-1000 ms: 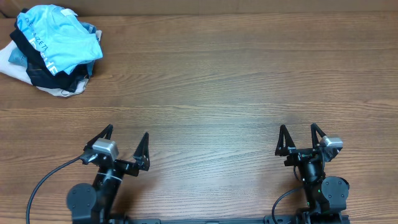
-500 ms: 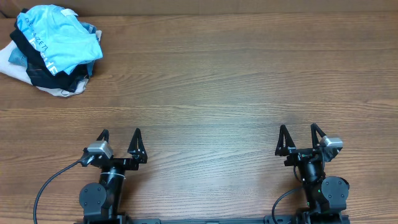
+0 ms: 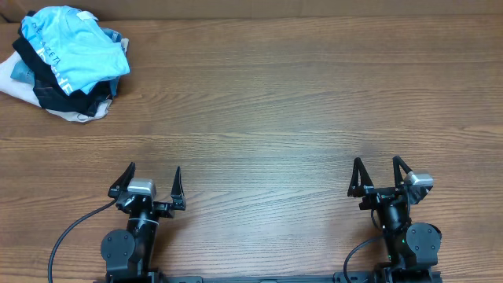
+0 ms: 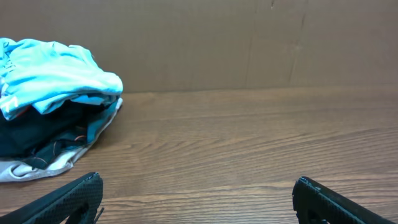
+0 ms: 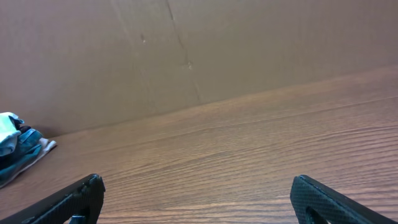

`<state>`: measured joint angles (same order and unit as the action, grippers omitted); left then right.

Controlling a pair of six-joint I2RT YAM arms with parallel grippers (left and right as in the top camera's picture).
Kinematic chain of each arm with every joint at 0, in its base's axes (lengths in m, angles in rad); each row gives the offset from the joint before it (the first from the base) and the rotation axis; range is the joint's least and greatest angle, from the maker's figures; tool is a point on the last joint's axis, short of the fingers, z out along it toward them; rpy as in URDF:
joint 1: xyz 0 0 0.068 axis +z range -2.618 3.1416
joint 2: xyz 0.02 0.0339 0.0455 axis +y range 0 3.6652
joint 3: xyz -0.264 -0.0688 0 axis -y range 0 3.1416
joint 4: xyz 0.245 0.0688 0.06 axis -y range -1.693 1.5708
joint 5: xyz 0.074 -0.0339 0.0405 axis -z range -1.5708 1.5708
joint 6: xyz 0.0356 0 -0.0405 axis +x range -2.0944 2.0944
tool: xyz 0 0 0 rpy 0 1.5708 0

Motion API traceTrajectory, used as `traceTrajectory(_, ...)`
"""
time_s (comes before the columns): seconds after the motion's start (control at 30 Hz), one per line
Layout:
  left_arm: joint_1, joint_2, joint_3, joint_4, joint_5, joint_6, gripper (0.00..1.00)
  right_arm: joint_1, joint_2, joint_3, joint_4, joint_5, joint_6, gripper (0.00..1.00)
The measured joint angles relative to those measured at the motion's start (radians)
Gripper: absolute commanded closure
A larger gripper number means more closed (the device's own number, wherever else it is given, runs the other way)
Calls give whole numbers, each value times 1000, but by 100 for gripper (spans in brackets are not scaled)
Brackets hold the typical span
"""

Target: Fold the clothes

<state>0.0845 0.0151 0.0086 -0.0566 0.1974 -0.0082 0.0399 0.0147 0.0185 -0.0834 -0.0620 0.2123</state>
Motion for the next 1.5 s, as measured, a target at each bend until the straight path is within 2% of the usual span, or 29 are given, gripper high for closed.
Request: traceTrajectory(1.5,0,0,0,0,0,16,0,0,0,0,0,0,0,0)
